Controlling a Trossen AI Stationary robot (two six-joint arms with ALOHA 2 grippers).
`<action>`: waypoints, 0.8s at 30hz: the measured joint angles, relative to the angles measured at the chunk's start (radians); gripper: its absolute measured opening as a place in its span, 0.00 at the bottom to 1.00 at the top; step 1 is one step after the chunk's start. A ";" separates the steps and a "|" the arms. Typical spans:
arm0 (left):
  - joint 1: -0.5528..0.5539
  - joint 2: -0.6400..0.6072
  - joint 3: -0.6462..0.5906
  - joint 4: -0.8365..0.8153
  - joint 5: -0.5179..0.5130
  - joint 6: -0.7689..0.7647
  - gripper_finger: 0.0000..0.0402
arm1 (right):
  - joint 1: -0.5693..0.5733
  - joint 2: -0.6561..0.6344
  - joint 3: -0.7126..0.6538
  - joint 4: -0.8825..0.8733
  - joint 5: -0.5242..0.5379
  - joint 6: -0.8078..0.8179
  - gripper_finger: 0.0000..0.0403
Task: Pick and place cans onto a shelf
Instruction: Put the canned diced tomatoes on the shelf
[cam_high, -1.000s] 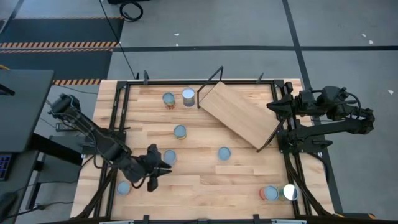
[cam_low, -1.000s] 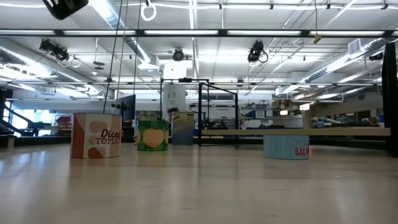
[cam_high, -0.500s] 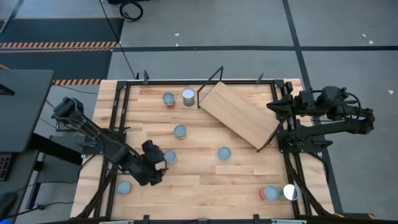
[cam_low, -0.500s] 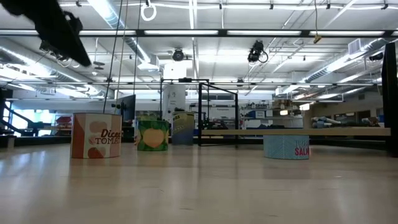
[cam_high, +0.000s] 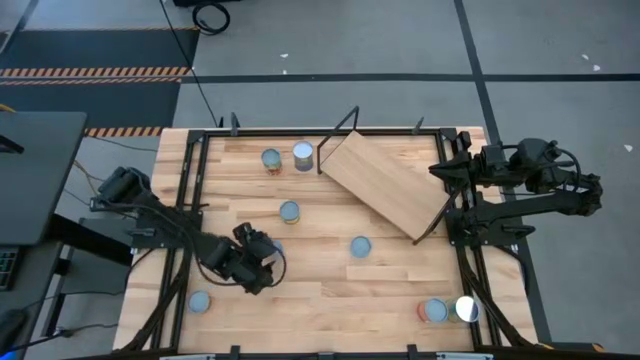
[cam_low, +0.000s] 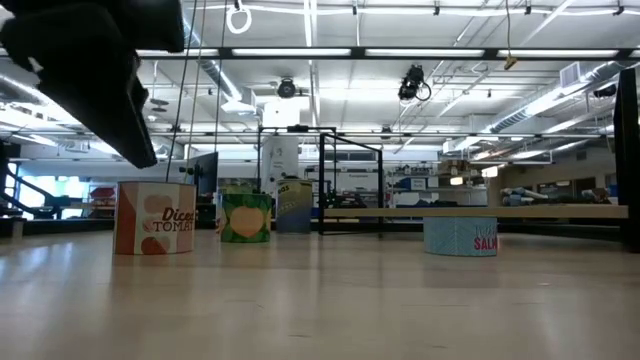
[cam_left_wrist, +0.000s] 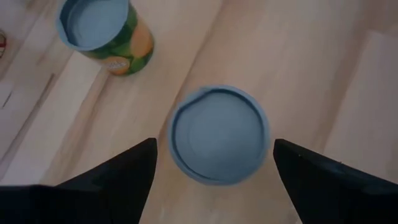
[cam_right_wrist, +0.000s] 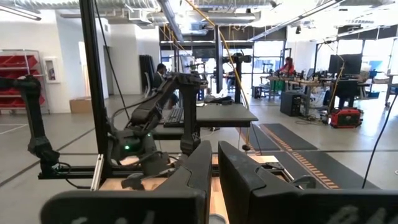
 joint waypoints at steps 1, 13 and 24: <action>0.013 0.000 0.000 0.000 0.011 0.005 0.82 | 0.000 0.000 0.000 0.000 0.000 0.000 0.09; 0.129 0.022 0.002 0.049 0.147 0.052 0.82 | 0.000 0.000 0.000 -0.001 0.000 0.000 0.09; 0.152 0.052 0.000 0.099 0.163 0.085 0.82 | 0.000 0.000 0.000 0.001 0.000 0.000 0.09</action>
